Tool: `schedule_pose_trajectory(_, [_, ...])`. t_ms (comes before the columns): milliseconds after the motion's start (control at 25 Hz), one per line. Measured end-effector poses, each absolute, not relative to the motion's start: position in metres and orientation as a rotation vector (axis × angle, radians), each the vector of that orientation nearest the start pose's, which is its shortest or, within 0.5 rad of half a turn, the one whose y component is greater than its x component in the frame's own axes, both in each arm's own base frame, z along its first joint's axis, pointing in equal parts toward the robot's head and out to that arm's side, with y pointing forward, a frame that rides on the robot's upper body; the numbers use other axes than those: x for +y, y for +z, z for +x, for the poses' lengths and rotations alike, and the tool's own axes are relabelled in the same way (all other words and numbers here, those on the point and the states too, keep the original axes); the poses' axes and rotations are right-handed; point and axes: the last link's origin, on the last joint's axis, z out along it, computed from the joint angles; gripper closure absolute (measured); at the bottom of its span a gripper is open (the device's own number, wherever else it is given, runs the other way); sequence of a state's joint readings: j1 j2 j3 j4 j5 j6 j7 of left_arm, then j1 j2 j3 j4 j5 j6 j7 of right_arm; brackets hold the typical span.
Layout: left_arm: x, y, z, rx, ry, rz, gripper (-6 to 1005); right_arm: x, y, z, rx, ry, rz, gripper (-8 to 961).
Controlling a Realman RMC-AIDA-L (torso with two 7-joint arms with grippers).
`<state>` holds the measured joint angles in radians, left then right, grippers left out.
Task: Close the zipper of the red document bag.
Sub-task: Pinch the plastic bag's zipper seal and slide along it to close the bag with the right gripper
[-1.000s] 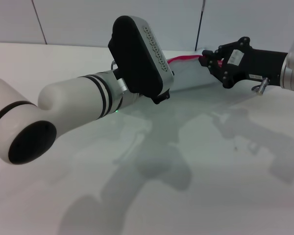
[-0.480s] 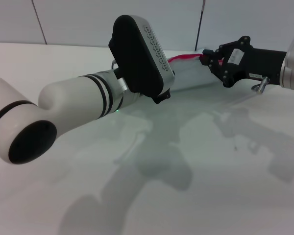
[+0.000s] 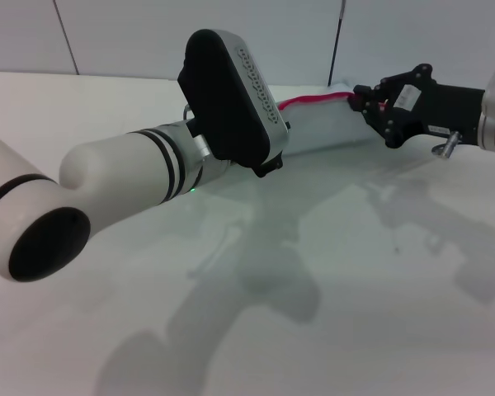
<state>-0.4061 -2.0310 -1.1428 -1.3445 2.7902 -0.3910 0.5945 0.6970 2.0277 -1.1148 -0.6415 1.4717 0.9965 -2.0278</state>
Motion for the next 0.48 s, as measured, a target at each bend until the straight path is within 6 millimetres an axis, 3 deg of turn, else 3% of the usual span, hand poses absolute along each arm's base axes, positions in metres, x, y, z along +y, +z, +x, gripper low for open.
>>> schedule_pose_trajectory(480, [0.364, -0.050, -0.142, 0.053, 0.009, -2.259, 937, 0.430, -0.006, 0.213, 0.075, 0.331, -2.467, 883])
